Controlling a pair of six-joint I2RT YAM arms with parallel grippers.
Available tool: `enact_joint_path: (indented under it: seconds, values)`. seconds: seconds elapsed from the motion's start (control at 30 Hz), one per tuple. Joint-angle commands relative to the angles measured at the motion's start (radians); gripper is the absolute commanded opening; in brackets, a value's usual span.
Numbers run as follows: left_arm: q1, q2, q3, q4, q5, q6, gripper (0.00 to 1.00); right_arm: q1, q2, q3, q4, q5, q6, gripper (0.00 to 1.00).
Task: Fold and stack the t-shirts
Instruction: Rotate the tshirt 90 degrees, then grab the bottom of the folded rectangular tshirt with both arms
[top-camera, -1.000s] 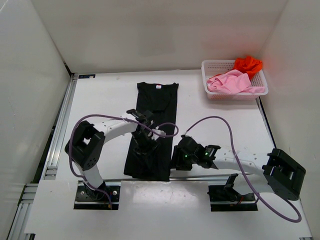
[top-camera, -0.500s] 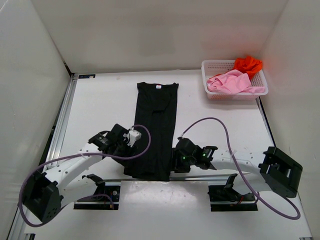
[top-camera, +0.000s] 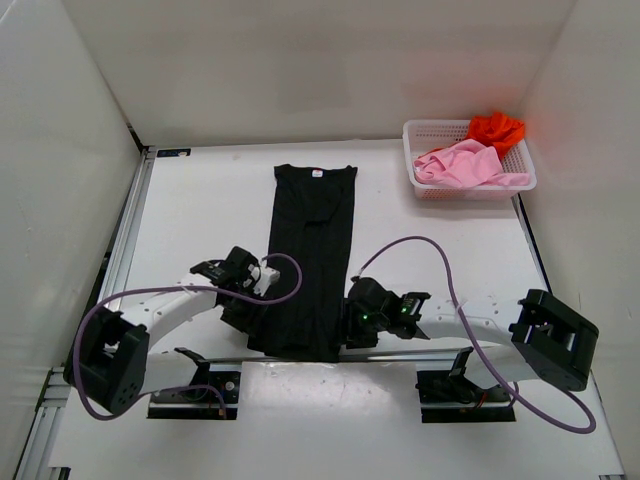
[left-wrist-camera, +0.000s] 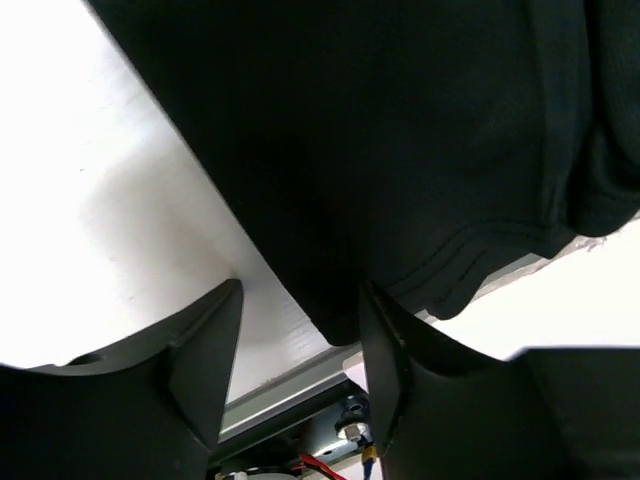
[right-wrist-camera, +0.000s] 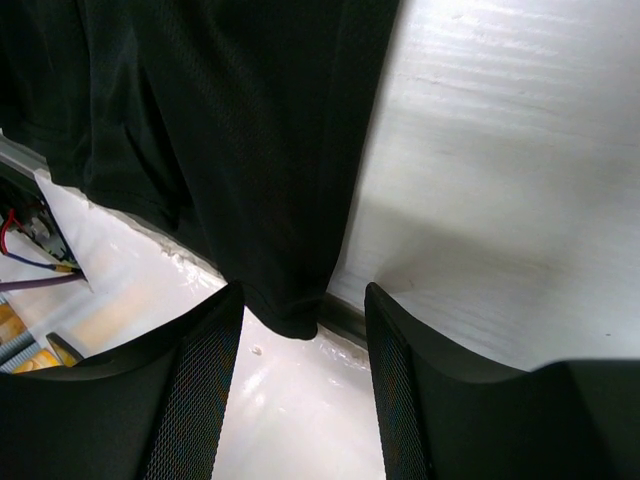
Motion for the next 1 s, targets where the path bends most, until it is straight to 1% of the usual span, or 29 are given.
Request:
enact_joint_path:
  seconds: [0.0, 0.03, 0.07, 0.1, 0.13, 0.17, 0.23, 0.27, 0.3, 0.33, 0.4, 0.43, 0.47, 0.5, 0.53, 0.57, 0.6, 0.63, 0.67, 0.7, 0.77, 0.87, 0.9, 0.93, 0.97]
  values:
    - [0.048, 0.004, -0.012, 0.005, 0.033, 0.004, 0.6, 0.01, 0.004, 0.026, 0.012, 0.002, -0.003, 0.57]
    - [0.095, -0.017, 0.018, 0.005, 0.033, 0.004, 0.6, 0.01, 0.004, 0.026, 0.012, 0.002, -0.003, 0.57]
    - [0.123, -0.047, 0.104, 0.005, 0.033, 0.004, 0.6, 0.01, 0.004, 0.026, 0.012, 0.002, -0.003, 0.57]
    - [0.152, -0.084, 0.155, 0.005, 0.071, 0.004, 0.6, 0.01, 0.004, 0.026, 0.012, 0.002, -0.003, 0.58]
    - [0.207, -0.168, 0.209, 0.005, 0.103, 0.004, 0.65, 0.01, -0.007, 0.026, 0.003, 0.002, -0.003, 0.58]
    - [0.229, -0.21, 0.313, 0.005, 0.134, 0.004, 0.68, 0.01, -0.007, 0.026, 0.003, 0.002, -0.003, 0.58]
    - [0.253, -0.276, 0.415, 0.026, 0.216, 0.004, 0.77, 0.01, -0.016, 0.026, 0.003, 0.011, -0.003, 0.58]
    - [0.253, -0.313, 0.511, 0.026, 0.227, 0.004, 0.84, 0.01, -0.027, 0.026, 0.003, 0.011, -0.003, 0.58]
    - [0.253, -0.325, 0.553, 0.026, 0.228, 0.004, 0.98, 0.019, -0.027, 0.017, 0.003, 0.022, -0.003, 0.58]
    - [0.253, -0.334, 0.582, 0.026, 0.246, 0.004, 1.0, 0.019, -0.027, 0.017, 0.003, 0.022, -0.003, 0.58]
    - [0.253, -0.356, 0.601, 0.017, 0.246, 0.004, 1.0, 0.028, -0.027, 0.017, 0.003, 0.032, -0.003, 0.58]
    - [0.253, -0.368, 0.561, 0.017, 0.237, 0.004, 1.0, 0.029, -0.027, 0.017, 0.003, 0.032, -0.003, 0.58]
    - [0.253, -0.38, 0.515, 0.031, 0.272, 0.004, 1.0, 0.029, -0.027, 0.017, 0.003, 0.032, -0.003, 0.58]
    - [0.253, -0.391, 0.406, 0.046, 0.312, 0.004, 1.0, 0.029, -0.016, 0.017, 0.003, 0.032, -0.003, 0.58]
    - [0.253, -0.391, 0.339, 0.058, 0.339, 0.004, 1.0, 0.029, -0.016, 0.017, 0.003, 0.02, -0.003, 0.58]
    - [0.253, -0.391, 0.272, 0.068, 0.379, 0.004, 0.95, 0.029, -0.016, 0.017, -0.009, 0.02, 0.007, 0.58]
    - [0.253, -0.391, 0.206, 0.068, 0.379, 0.004, 0.9, 0.038, -0.016, 0.017, -0.009, 0.02, 0.007, 0.58]
    - [0.253, -0.391, 0.079, 0.068, 0.379, 0.004, 0.86, 0.038, -0.016, 0.017, -0.021, 0.02, 0.007, 0.58]
    - [0.253, -0.41, 0.022, 0.068, 0.319, 0.004, 0.83, 0.038, -0.016, 0.017, -0.031, 0.02, 0.007, 0.58]
    - [0.253, -0.448, -0.067, 0.068, 0.298, 0.004, 0.86, 0.038, -0.007, 0.017, -0.031, 0.02, 0.007, 0.58]
    - [0.253, -0.491, -0.123, 0.068, 0.275, 0.004, 0.86, 0.047, -0.007, 0.017, -0.041, 0.02, 0.007, 0.58]
    - [0.244, -0.532, -0.137, 0.088, 0.275, 0.004, 0.88, 0.047, -0.007, 0.017, -0.042, 0.02, 0.016, 0.58]
    - [0.244, -0.545, -0.137, 0.088, 0.257, 0.004, 0.91, 0.047, 0.005, 0.017, -0.042, 0.02, 0.026, 0.58]
    - [0.244, -0.545, -0.137, 0.088, 0.242, 0.004, 0.98, 0.047, 0.005, 0.017, -0.042, 0.02, 0.027, 0.58]
    - [0.244, -0.545, -0.137, 0.088, 0.241, 0.004, 1.0, 0.047, 0.016, 0.017, -0.042, 0.02, 0.027, 0.58]
